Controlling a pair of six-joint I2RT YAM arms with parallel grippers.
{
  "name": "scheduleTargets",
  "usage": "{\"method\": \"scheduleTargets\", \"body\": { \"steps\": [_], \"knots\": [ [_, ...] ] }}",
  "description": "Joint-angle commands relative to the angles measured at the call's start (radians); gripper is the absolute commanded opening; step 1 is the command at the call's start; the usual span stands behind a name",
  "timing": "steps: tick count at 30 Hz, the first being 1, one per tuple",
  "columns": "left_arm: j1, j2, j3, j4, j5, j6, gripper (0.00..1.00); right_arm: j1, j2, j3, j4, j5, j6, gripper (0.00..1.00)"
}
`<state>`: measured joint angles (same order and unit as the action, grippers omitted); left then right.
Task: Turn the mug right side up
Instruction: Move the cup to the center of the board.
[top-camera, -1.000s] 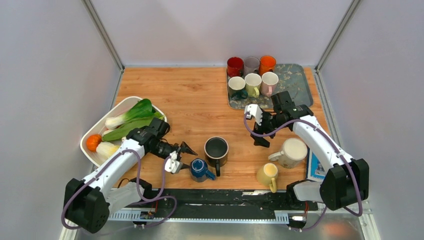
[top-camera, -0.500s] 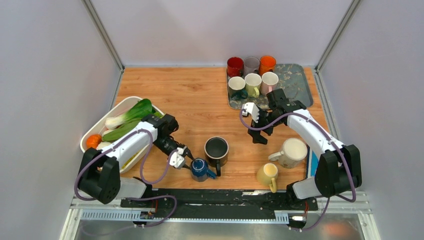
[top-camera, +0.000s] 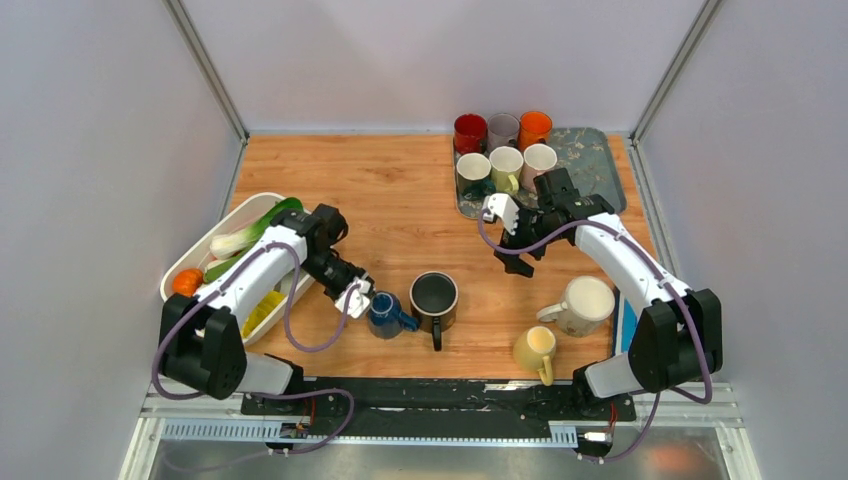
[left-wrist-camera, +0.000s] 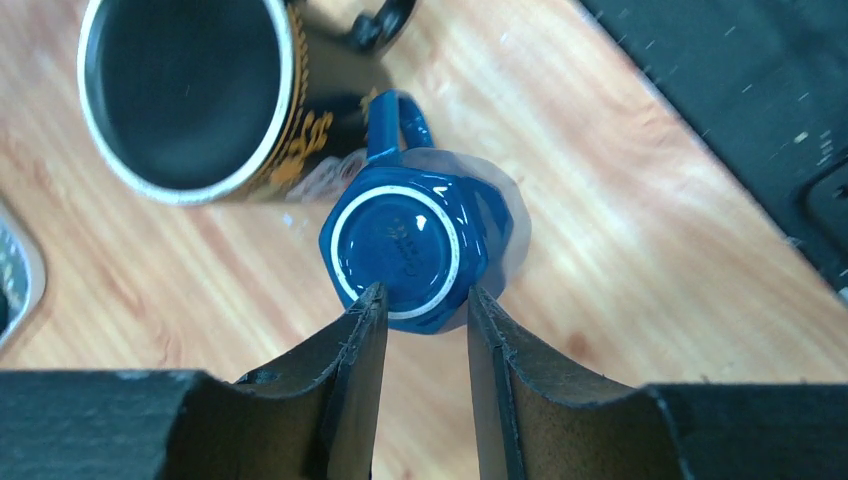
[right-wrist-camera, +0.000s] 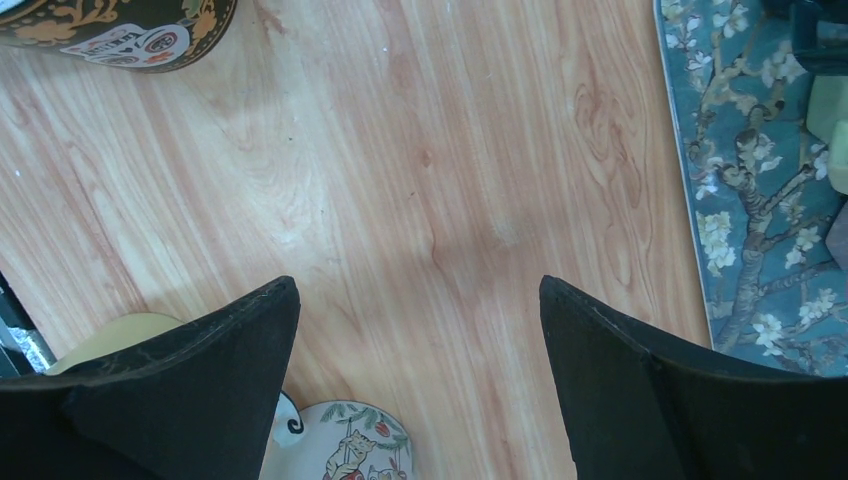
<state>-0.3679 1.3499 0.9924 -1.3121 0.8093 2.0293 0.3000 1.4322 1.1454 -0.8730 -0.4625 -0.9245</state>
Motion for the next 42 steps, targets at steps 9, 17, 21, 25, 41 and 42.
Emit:
{"method": "scheduleTargets", "body": {
  "steps": [9,17,21,25,41,42],
  "knots": [
    [0.092,0.154,0.171,0.263,-0.170,-0.178,0.43,0.001,-0.012,0.107,0.081,-0.016,0.008,0.93],
    [0.090,0.219,0.192,0.523,-0.105,-0.415,0.44,0.004,0.137,0.262,0.216,-0.175,0.193,0.93],
    [0.061,0.180,0.088,0.853,-0.126,-0.519,0.48,0.010,0.249,0.326,0.235,-0.379,0.153,0.90],
    [0.019,0.161,-0.043,1.215,-0.207,-0.603,0.52,0.065,0.345,0.364,0.254,-0.415,0.062,0.89],
    [0.040,-0.376,-0.195,1.020,-0.280,-0.937,0.62,0.191,0.711,0.661,0.263,-0.346,-0.112,0.89],
    [0.041,-0.396,-0.200,1.004,-0.279,-0.965,0.62,0.193,0.733,0.678,0.264,-0.344,-0.112,0.89]
  ]
}}
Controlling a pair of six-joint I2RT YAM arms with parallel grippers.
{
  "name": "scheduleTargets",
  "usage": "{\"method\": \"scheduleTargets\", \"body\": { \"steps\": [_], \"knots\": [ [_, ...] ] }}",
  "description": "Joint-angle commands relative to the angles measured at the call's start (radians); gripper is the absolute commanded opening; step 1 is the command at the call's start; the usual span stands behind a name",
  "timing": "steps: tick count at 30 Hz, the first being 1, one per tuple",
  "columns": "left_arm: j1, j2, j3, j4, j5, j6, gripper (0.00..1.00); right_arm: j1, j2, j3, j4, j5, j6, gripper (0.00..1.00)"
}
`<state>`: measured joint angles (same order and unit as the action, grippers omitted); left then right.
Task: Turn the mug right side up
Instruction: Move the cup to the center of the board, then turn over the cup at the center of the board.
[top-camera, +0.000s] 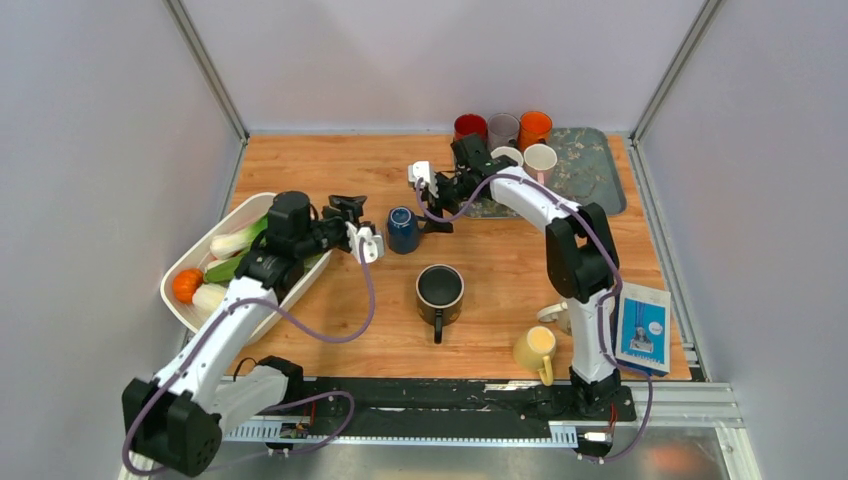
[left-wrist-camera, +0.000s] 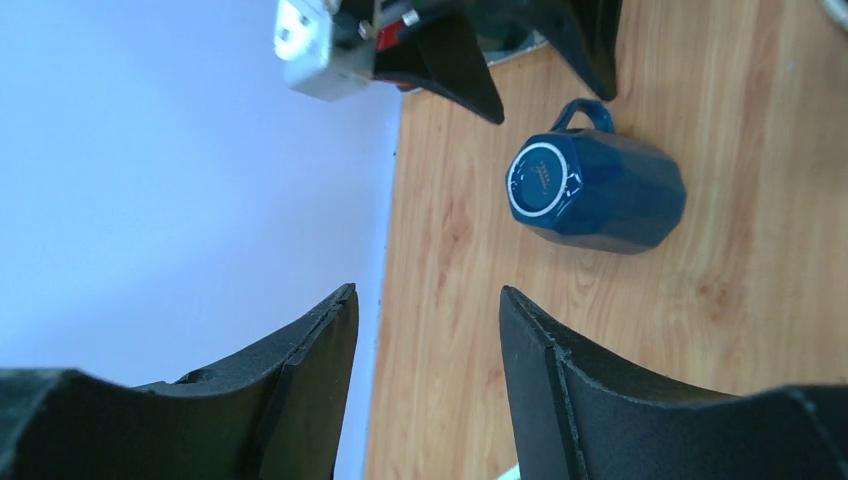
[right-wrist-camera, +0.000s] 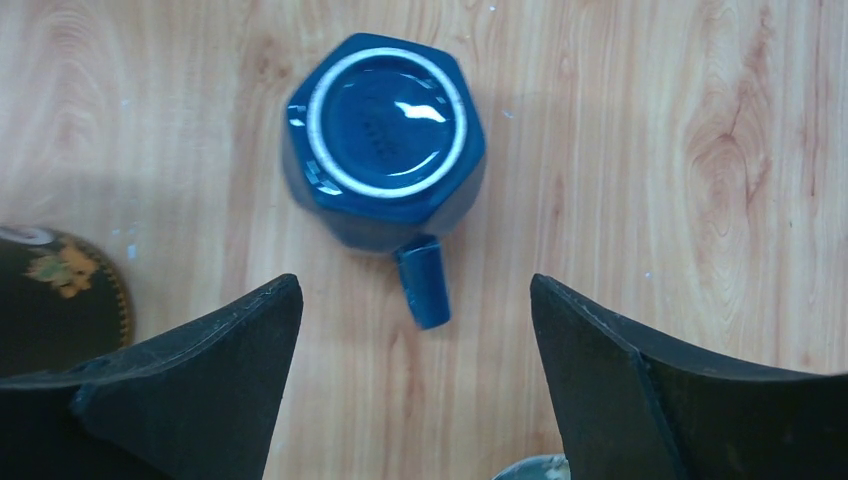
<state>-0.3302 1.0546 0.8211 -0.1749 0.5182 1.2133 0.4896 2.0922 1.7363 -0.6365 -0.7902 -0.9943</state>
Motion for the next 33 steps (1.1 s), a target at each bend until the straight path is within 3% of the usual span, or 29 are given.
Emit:
{"method": "scheduleTargets", "body": {
  "steps": [1,7,11,15,23,29,33],
  "knots": [
    [0.002,-0.132,-0.035,-0.136,0.004,-0.214,0.62,0.003,0.096,0.104,0.027,-0.013,-0.042,0.89],
    [0.002,-0.157,-0.043,-0.092,-0.079,-0.427,0.62,0.015,0.181,0.134,0.024,0.008,-0.065,0.78],
    [0.002,-0.144,-0.047,-0.018,-0.127,-0.543,0.62,0.022,0.199,0.126,0.017,0.004,-0.065,0.61],
    [0.002,-0.153,-0.063,0.016,-0.147,-0.601,0.61,0.031,0.215,0.126,0.008,-0.004,-0.066,0.52],
    [0.002,-0.156,-0.107,0.031,-0.127,-0.589,0.61,0.049,0.210,0.088,0.009,0.003,-0.008,0.00],
    [-0.008,-0.153,-0.106,0.084,-0.041,-0.473,0.63,-0.012,0.125,0.155,0.000,-0.181,0.196,0.00],
    [-0.044,-0.147,-0.184,0.284,-0.120,-0.357,0.65,-0.080,0.169,0.352,-0.067,-0.526,0.494,0.00]
  ]
}}
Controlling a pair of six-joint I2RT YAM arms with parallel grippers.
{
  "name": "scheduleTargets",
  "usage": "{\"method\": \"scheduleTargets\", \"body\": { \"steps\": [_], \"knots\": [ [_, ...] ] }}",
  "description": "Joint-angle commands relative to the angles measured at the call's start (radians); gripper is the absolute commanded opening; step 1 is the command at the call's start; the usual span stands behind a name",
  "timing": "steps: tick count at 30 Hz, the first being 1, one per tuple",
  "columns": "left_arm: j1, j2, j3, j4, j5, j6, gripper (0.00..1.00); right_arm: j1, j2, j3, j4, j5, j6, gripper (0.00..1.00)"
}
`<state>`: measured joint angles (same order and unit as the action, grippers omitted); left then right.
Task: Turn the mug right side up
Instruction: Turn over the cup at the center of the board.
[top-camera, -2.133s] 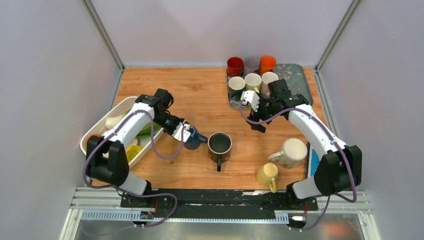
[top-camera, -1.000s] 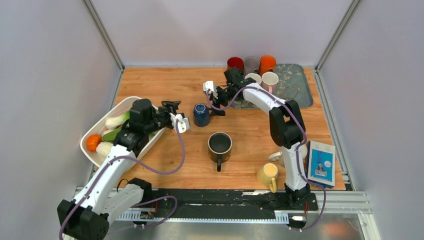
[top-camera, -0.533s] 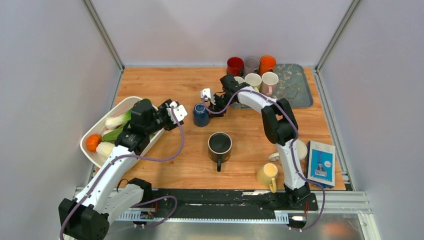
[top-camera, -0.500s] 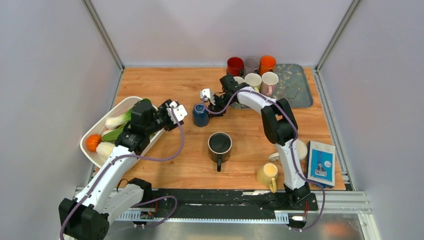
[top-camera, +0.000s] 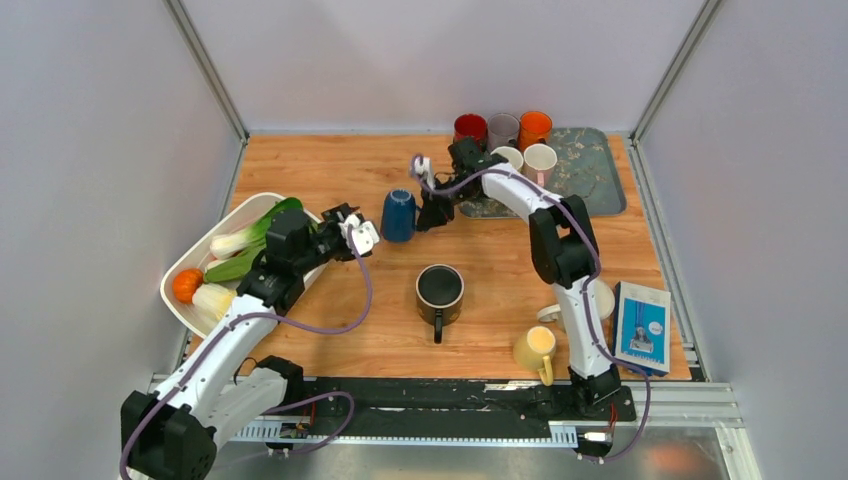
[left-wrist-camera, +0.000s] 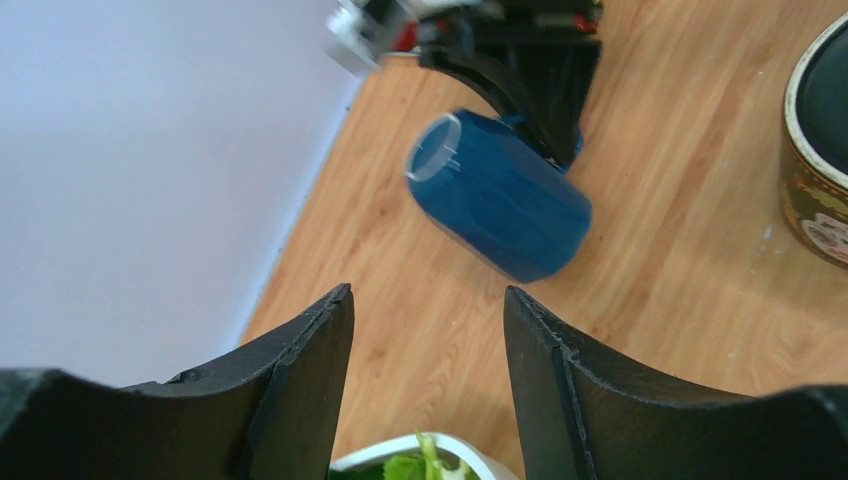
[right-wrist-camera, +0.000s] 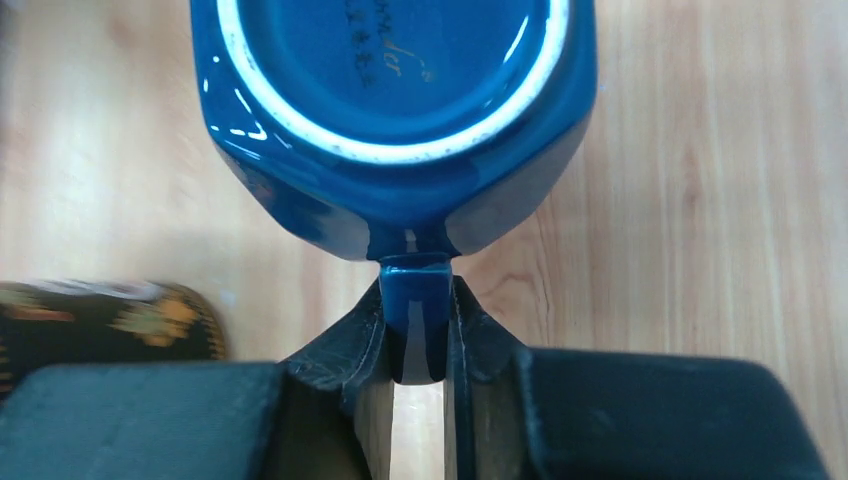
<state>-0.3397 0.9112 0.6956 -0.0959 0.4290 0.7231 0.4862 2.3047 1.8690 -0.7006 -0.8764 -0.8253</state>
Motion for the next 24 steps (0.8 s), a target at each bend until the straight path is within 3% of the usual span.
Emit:
{"method": "scheduleTargets", "body": {
  "steps": [1,3,5,6,9,15,21,24],
  "knots": [
    [-0.044,0.004,-0.083,0.276,-0.077,0.161,0.65,-0.091,-0.011,0.268,0.004,-0.522,0.427,0.00],
    [-0.077,0.028,-0.113,0.381,-0.127,0.244,0.65,-0.106,0.054,0.331,0.124,-0.690,0.750,0.00],
    [-0.099,0.050,-0.137,0.463,-0.127,0.339,0.65,-0.101,0.080,0.291,0.406,-0.768,1.177,0.00],
    [-0.110,0.062,-0.163,0.499,-0.120,0.403,0.65,-0.100,0.071,0.247,0.522,-0.782,1.300,0.00],
    [-0.127,0.094,-0.203,0.695,-0.103,0.504,0.65,-0.100,0.028,0.173,0.622,-0.797,1.358,0.00],
    [-0.130,0.187,-0.208,0.842,-0.140,0.569,0.65,-0.101,0.008,0.140,0.753,-0.799,1.558,0.00],
    [-0.130,0.301,-0.192,0.963,-0.181,0.597,0.64,-0.091,-0.025,0.078,0.805,-0.800,1.654,0.00],
    [-0.130,0.380,-0.162,1.072,-0.209,0.624,0.58,-0.080,-0.032,0.050,0.824,-0.801,1.733,0.00]
  ]
}}
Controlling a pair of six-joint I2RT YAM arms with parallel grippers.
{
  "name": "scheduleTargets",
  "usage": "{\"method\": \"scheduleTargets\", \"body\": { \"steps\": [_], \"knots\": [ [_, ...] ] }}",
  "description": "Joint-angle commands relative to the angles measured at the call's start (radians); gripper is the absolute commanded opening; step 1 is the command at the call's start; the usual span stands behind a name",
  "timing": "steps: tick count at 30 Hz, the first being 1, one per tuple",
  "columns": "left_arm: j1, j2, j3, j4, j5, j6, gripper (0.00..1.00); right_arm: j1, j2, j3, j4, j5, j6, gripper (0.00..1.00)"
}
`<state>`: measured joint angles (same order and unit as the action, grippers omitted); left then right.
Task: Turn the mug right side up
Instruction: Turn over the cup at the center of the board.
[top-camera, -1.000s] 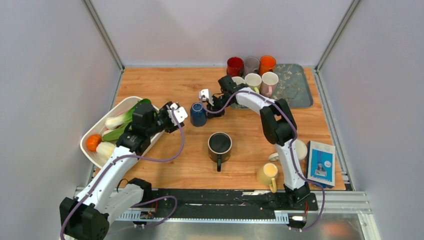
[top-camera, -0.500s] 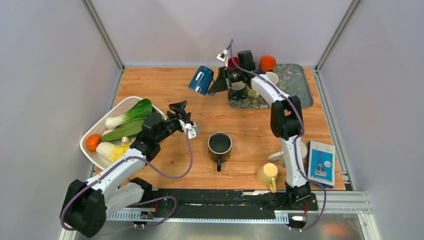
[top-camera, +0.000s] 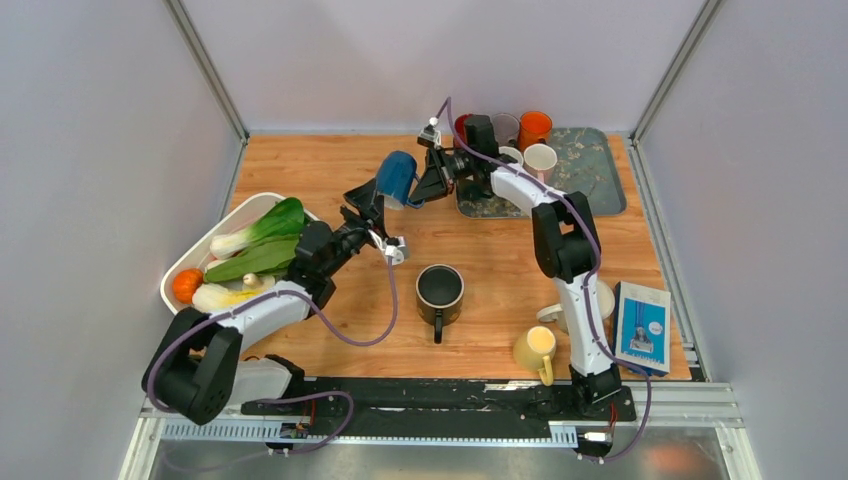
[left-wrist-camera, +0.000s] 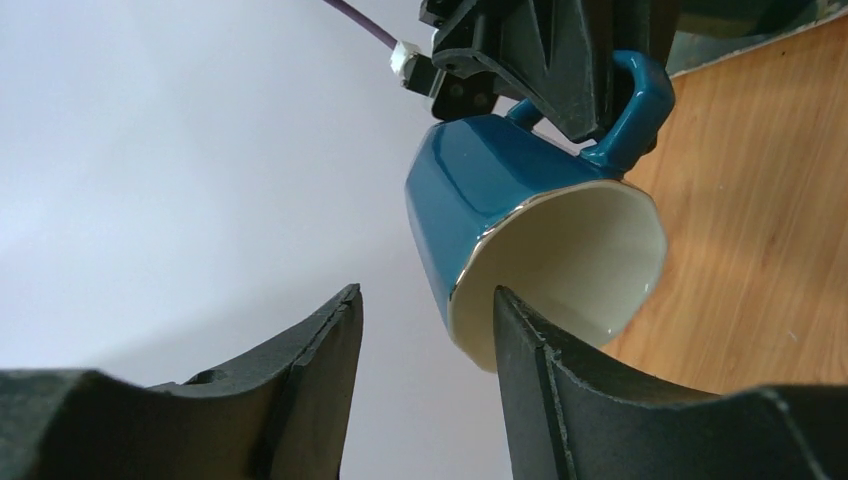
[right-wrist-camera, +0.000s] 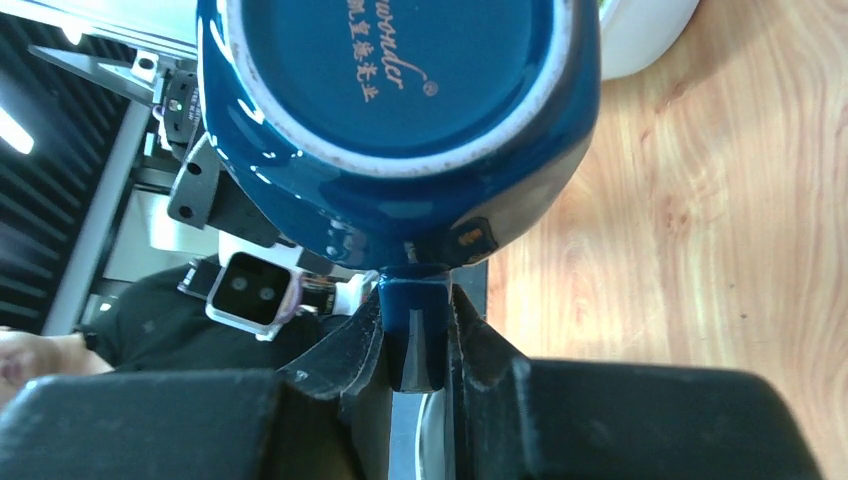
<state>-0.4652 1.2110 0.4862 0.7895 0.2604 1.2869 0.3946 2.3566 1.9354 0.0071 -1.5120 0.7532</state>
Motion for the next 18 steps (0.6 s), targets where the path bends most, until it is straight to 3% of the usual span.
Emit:
{"method": "scheduleTargets", "body": {
  "steps": [1,5,7,8,10,11,14,16,17,18],
  "knots": [
    [-0.005,0.125,0.068,0.216,-0.050,0.075,0.56,0.015,-0.083,-0.027,0.134,-0.165,0.194,0.00],
    [-0.004,0.237,0.133,0.349,-0.094,0.104,0.45,0.015,-0.093,-0.039,0.126,-0.165,0.196,0.00],
    [-0.004,0.260,0.157,0.354,-0.106,0.107,0.32,0.016,-0.095,-0.040,0.125,-0.165,0.196,0.00],
    [-0.003,0.264,0.162,0.340,-0.108,0.105,0.20,0.016,-0.095,-0.039,0.128,-0.165,0.195,0.02],
    [-0.003,0.254,0.171,0.307,-0.115,0.080,0.05,0.012,-0.097,-0.031,0.136,-0.164,0.185,0.23],
    [-0.004,0.249,0.176,0.277,-0.130,0.066,0.02,0.006,-0.099,-0.025,0.147,-0.159,0.181,0.33],
    [-0.003,0.194,0.200,0.154,-0.186,-0.046,0.00,-0.026,-0.119,0.006,0.187,-0.110,0.132,0.58],
    [0.000,0.139,0.237,-0.023,-0.224,-0.158,0.00,-0.051,-0.142,0.027,0.184,-0.072,0.071,0.70],
    [0.002,0.120,0.276,-0.185,-0.221,-0.197,0.00,-0.061,-0.152,0.036,0.183,-0.050,0.050,0.73],
    [0.008,0.087,0.300,-0.264,-0.214,-0.292,0.00,-0.073,-0.165,0.038,0.178,-0.022,0.032,0.84]
  ]
}}
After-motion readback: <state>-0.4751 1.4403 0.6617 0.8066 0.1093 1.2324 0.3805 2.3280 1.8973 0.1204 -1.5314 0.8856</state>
